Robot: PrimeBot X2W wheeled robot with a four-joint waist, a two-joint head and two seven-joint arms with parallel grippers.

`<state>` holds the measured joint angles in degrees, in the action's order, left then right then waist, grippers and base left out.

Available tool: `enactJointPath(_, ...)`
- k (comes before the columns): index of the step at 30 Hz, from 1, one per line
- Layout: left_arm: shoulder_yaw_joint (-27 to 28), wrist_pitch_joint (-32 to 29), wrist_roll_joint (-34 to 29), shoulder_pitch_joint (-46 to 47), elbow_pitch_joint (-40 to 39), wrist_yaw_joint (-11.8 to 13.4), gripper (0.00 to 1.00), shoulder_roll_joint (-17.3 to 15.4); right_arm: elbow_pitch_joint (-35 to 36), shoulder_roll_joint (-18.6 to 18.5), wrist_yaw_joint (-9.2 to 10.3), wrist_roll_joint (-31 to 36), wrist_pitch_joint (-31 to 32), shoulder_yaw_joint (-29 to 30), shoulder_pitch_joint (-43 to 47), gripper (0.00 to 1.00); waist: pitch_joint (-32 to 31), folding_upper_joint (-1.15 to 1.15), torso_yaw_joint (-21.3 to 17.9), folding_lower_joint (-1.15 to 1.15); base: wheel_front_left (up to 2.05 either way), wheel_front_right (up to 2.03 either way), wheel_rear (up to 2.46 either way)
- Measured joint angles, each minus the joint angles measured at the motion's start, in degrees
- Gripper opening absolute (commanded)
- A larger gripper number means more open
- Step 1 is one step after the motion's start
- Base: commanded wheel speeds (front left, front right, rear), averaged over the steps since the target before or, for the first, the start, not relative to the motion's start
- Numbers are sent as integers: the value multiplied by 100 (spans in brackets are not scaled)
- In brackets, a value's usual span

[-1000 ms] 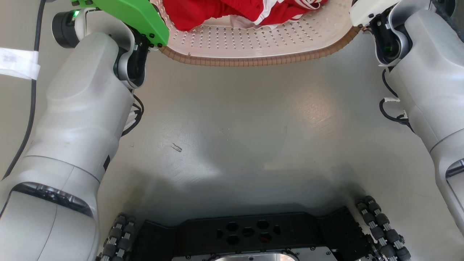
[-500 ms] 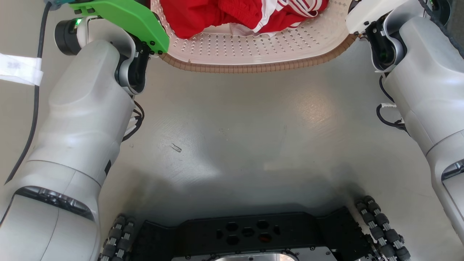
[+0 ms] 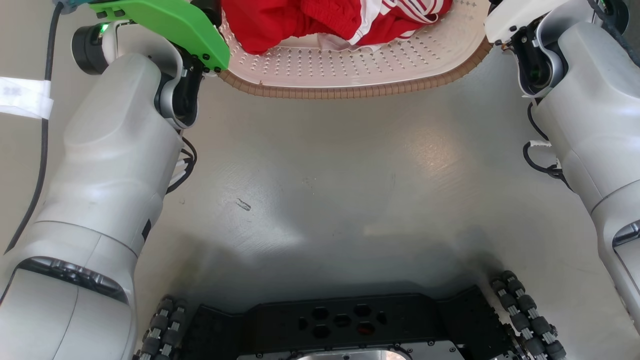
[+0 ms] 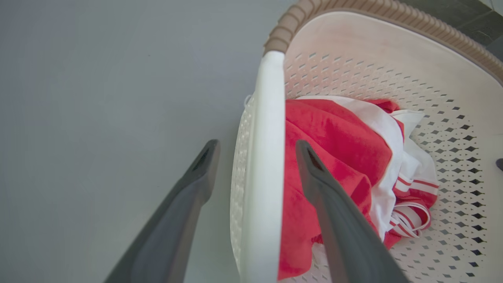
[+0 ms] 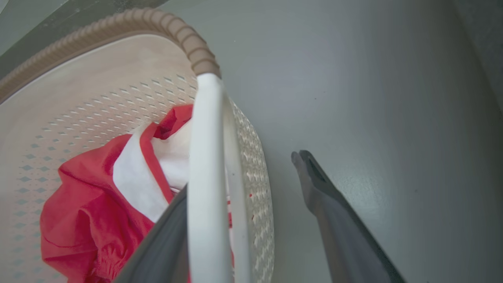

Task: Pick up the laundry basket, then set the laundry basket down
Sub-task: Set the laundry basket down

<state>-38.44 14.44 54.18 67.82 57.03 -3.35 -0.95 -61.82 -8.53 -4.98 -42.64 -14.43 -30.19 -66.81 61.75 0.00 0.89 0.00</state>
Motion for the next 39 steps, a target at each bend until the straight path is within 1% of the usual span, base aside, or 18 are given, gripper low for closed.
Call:
enactJointPath(9,86,0,-3,-7,27,-19,100,0,-2,5,-1,62,-1,59,13,100,-72,0,2,0,0,0,0)
enactJointPath(17,90,0,-208,-207,277,-19,100,-1,1,90,-5,88,-10,191,153,100,-325,0,-18,0,0,0,0)
enactJointPath(21,107,0,-366,-239,305,-24,100,0,-10,96,-46,160,-10,186,303,100,-506,0,-31,0,0,0,0)
enactJointPath(28,207,0,-514,-512,354,-26,100,-2,-32,130,-55,230,-14,198,533,100,-889,0,-47,0,0,0,0)
enactJointPath(31,280,0,-563,-621,346,-71,100,-8,-40,140,-56,236,-14,209,665,100,-1079,0,-56,0,0,0,0)
enactJointPath(39,393,-1,-735,-849,211,-75,100,-99,33,194,-101,372,-14,219,896,100,-1559,0,-95,0,0,0,0)
